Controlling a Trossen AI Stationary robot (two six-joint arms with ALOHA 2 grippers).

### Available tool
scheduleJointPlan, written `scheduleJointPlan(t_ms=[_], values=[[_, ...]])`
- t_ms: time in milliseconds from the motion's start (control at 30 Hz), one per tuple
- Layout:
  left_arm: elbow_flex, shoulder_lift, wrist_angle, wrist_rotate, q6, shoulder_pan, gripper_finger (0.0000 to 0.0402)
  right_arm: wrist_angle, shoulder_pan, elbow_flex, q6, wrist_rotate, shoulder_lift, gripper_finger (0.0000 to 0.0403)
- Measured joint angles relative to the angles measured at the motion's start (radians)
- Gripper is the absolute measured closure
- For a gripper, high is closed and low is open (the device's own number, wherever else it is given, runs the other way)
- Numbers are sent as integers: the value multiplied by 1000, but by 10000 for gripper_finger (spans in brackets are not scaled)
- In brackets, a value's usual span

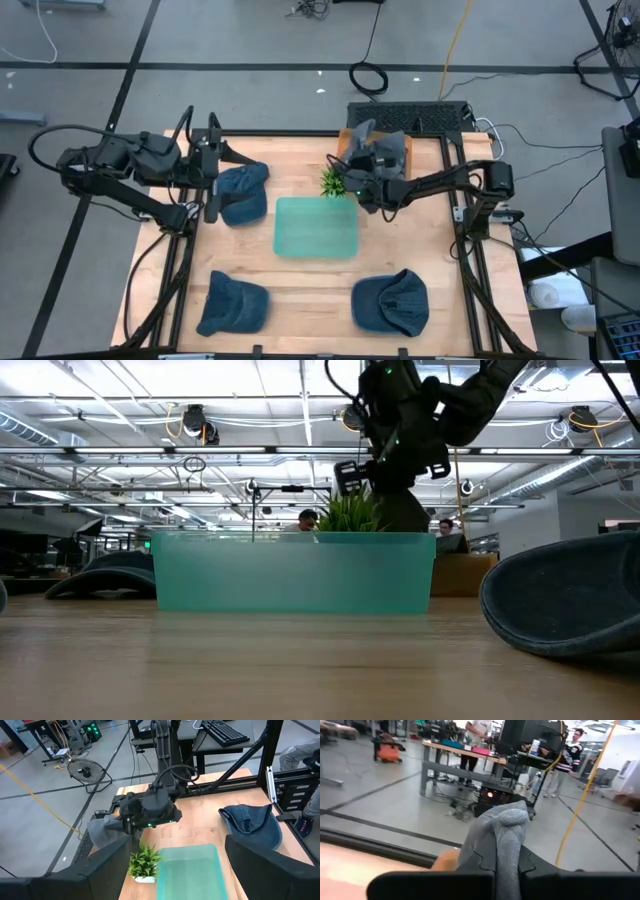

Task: Pick & Place hat
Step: Put the gray cap into the orange bin

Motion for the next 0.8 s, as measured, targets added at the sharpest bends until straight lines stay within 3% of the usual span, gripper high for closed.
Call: scheduleJointPlan(t_ms=[233,600,667,800], values=[[0,0,-2,0,-28,0,69,-59,-23,-1,63,-55,0,379],[0,0,-42,0,-40,0,69,3,-14,-1,-228,67,-90,235],[0,0,-42,0,-40,0,69,48,-33,-1,-305,-30,-123,223],[0,0,-41,0,-41,0,69,49,-107,-1,-371,-353,-178,230]])
